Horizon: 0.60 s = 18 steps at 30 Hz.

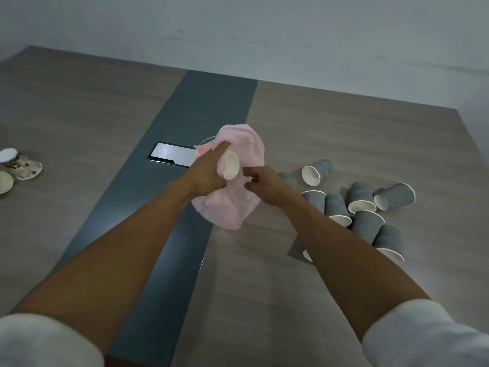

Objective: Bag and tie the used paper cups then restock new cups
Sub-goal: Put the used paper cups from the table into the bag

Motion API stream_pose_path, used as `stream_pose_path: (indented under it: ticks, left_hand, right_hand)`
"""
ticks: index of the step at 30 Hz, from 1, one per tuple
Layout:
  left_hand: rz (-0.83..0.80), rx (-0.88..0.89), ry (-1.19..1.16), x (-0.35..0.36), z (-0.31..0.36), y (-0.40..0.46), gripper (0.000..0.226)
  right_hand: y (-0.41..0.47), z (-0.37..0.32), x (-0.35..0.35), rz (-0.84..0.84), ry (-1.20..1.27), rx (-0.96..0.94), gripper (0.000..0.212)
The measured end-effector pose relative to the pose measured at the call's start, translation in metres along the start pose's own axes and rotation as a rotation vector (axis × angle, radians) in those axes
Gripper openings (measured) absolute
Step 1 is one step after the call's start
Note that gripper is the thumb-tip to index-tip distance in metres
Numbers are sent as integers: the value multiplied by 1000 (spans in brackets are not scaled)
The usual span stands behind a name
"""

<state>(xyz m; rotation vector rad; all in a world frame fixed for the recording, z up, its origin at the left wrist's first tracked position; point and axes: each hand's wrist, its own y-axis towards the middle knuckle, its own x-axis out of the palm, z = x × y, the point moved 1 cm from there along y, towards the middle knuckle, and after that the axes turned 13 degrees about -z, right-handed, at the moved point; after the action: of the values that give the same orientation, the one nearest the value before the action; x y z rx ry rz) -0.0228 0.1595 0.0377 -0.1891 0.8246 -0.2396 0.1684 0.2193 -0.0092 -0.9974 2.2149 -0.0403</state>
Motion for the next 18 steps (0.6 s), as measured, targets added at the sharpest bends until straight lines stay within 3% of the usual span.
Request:
stream_pose_path:
  ticks: [2,6,11,14,16,18]
  left_hand:
    - [21,-38,-25,-3,-2,-3,103]
    - [22,-100,-87,-5,-11,-7,112]
    - [20,-66,-83,-3,-21,-10,113]
    - [40,-64,-23,-6,-28,-8,113]
    - [53,-66,59,-10,-31,-6,107]
    - [73,-85,138,-14,-31,-4,96]
  right_hand:
    - [4,8,5,11,-59,64,40]
    - [-6,33,-9,229,-198,331,35]
    - [-6,87,-13,41,-606,447,63]
    - [2,100,-8,41,-731,377,64]
    - [8,100,-7,115,-706,320,58]
    - [12,93,-10,300,-520,351,45]
